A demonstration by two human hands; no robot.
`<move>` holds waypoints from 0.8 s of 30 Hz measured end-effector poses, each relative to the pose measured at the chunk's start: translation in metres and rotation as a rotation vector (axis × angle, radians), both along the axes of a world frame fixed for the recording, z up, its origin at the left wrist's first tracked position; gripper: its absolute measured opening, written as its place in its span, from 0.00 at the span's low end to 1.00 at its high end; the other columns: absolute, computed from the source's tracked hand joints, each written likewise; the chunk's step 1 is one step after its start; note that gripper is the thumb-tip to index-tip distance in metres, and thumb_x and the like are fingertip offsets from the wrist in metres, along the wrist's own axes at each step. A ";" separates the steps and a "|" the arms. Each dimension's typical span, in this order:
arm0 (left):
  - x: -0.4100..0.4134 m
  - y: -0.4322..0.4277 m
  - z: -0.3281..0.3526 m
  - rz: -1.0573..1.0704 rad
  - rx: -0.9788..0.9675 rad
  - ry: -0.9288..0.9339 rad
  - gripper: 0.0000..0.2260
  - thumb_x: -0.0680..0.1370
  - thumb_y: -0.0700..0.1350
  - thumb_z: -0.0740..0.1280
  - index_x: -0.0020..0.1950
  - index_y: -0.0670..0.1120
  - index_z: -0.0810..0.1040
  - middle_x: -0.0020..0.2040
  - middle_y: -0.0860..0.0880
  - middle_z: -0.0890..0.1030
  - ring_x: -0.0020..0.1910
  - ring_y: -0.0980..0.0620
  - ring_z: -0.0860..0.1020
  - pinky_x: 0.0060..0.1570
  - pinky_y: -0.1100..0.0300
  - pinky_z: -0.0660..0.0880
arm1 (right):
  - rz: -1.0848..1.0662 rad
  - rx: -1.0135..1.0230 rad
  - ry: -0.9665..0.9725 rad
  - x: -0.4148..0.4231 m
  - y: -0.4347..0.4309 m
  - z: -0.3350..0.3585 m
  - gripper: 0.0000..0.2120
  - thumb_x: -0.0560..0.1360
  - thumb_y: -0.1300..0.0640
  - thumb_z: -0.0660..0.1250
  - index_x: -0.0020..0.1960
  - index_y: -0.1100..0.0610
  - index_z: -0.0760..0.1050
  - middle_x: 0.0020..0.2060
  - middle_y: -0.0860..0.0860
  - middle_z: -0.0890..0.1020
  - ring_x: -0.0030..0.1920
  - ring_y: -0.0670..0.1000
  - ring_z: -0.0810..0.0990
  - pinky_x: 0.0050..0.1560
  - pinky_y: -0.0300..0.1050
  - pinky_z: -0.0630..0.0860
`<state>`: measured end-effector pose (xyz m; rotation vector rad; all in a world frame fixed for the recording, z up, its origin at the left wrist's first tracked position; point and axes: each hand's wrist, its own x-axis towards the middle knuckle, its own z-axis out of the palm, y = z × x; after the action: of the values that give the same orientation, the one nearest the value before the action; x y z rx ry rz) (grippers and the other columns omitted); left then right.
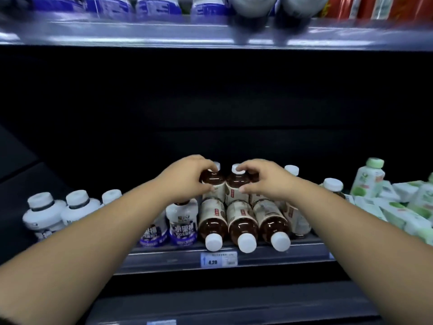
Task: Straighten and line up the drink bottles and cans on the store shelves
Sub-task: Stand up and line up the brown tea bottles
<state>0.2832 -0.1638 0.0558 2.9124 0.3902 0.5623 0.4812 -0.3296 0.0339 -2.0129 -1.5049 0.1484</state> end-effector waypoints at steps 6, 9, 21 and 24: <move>0.046 0.037 0.005 0.040 -0.188 0.064 0.21 0.71 0.51 0.77 0.62 0.57 0.77 0.56 0.55 0.79 0.52 0.57 0.77 0.49 0.62 0.74 | -0.069 -0.070 -0.035 0.024 0.025 0.010 0.27 0.69 0.45 0.77 0.65 0.41 0.74 0.57 0.38 0.74 0.57 0.43 0.76 0.47 0.35 0.72; 0.066 0.046 0.003 0.099 -0.233 0.058 0.23 0.72 0.51 0.76 0.66 0.53 0.76 0.60 0.51 0.79 0.54 0.55 0.77 0.51 0.63 0.72 | -0.087 -0.151 -0.154 0.033 0.043 0.016 0.28 0.70 0.43 0.76 0.68 0.42 0.72 0.58 0.41 0.75 0.56 0.45 0.75 0.48 0.40 0.72; 0.110 0.066 -0.009 0.220 -0.118 0.311 0.22 0.78 0.55 0.68 0.71 0.51 0.73 0.68 0.47 0.76 0.64 0.48 0.74 0.63 0.56 0.70 | -0.222 -0.369 -0.336 0.047 0.074 0.012 0.21 0.74 0.33 0.65 0.59 0.45 0.76 0.51 0.47 0.80 0.53 0.52 0.77 0.60 0.58 0.70; 0.100 0.075 -0.004 0.133 -0.096 0.362 0.22 0.79 0.51 0.68 0.72 0.53 0.72 0.70 0.49 0.74 0.66 0.49 0.72 0.62 0.60 0.67 | -0.185 -0.377 -0.278 0.048 0.073 0.010 0.20 0.77 0.40 0.66 0.67 0.42 0.73 0.61 0.46 0.79 0.62 0.53 0.75 0.66 0.60 0.65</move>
<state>0.3829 -0.0892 0.0522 2.9038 0.6386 0.0241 0.5294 -0.2561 0.0442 -2.5505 -1.5333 0.0824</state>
